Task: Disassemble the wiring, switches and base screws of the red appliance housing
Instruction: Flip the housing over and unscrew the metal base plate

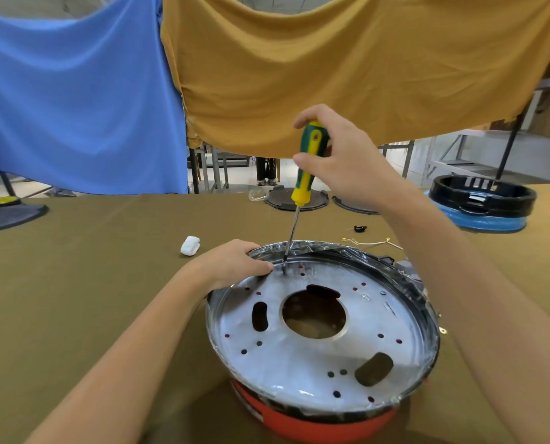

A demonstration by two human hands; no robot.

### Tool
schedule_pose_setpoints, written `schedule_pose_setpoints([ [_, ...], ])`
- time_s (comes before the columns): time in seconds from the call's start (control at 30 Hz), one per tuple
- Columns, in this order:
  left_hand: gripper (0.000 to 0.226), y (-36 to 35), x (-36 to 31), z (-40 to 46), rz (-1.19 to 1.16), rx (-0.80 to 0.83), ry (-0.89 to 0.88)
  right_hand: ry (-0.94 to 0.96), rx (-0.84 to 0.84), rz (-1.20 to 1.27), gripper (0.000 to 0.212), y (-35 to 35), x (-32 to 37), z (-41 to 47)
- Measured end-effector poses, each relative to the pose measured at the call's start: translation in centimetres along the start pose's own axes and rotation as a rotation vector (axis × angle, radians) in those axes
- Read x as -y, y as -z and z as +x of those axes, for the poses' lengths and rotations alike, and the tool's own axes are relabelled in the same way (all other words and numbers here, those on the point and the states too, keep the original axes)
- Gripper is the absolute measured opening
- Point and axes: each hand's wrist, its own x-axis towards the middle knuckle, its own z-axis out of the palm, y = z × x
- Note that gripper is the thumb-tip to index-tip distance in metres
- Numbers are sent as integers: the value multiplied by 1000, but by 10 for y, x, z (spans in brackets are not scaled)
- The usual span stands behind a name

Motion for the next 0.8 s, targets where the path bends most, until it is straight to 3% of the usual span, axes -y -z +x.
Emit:
schedule_pose_setpoints([
  [0.13,17,0,1,0,-23,9,-1,-109,-64,227,37,13,-14,-13],
  [0.37,17,1,1,1,36,-40,-38,-462,-381,651,30,14,-70,-51],
  [0.5,40,7,-5,-4,10,-170,-200,-709,-481,927,31,-2,-101,-71],
  [0.67,16,6,-11,-7,72,-307,-344,-806,-531,1092,24,-6,-113,-77],
  [0.8,3,5,-16,-9,75,-363,-399,-828,-497,1108,32,-9,-113,-77],
])
